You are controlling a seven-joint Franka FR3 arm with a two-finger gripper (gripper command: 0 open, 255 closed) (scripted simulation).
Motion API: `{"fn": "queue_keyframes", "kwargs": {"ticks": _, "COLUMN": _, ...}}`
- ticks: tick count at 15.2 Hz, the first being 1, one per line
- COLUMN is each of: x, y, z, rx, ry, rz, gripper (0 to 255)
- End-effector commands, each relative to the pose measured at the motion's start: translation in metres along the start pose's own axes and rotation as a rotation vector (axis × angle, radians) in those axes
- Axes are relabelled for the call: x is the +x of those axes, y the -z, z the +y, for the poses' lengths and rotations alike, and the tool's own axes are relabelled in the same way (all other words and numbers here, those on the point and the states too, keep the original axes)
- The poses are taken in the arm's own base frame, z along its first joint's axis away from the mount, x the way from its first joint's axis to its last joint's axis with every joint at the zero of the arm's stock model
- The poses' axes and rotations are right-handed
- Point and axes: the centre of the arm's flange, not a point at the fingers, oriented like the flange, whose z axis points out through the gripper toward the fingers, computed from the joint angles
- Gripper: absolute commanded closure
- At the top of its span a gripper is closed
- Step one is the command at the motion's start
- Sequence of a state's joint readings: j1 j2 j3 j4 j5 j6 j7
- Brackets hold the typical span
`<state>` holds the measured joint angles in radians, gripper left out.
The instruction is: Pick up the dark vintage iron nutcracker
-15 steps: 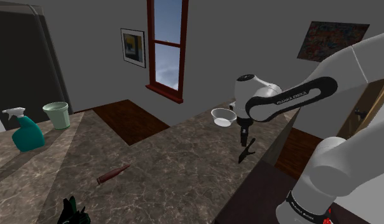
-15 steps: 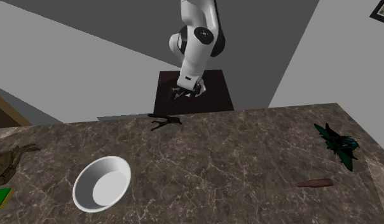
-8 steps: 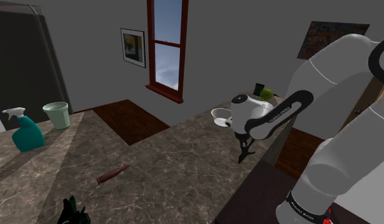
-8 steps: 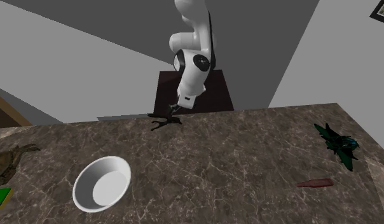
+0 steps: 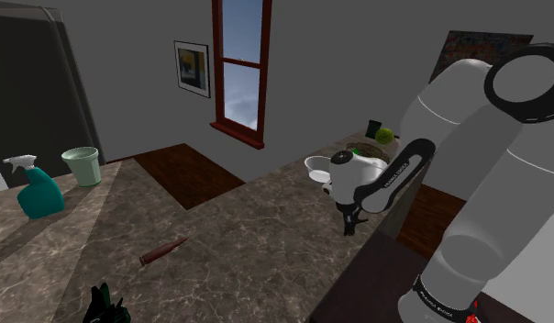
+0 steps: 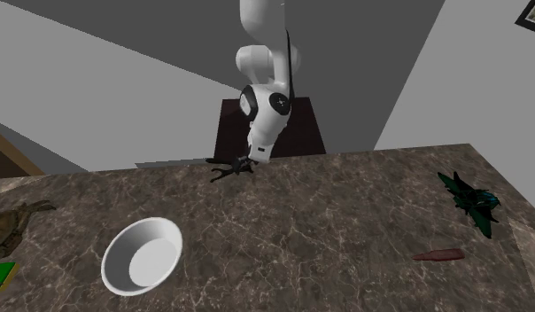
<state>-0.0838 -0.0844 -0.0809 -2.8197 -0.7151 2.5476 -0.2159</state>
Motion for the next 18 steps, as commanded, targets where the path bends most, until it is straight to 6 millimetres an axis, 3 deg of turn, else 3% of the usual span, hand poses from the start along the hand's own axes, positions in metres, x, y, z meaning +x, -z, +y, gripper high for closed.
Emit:
{"fn": "queue_keyframes", "kwargs": {"ticks": 1, "x": 0.001, "y": -0.003, "z": 0.000, "rx": 0.000, "ry": 0.000, "rz": 0.001, "gripper": 0}}
{"fn": "queue_keyframes", "kwargs": {"ticks": 2, "x": 0.001, "y": -0.004, "z": 0.001, "rx": 0.000, "ry": 0.000, "rz": 0.001, "gripper": 255}}
{"fn": "queue_keyframes", "kwargs": {"ticks": 11, "x": 0.001, "y": -0.003, "z": 0.000, "rx": 0.000, "ry": 0.000, "rz": 0.001, "gripper": 255}}
{"fn": "queue_keyframes", "kwargs": {"ticks": 18, "x": -0.011, "y": 0.031, "z": 0.008, "rx": 0.000, "ry": 0.000, "rz": 0.001, "gripper": 255}}
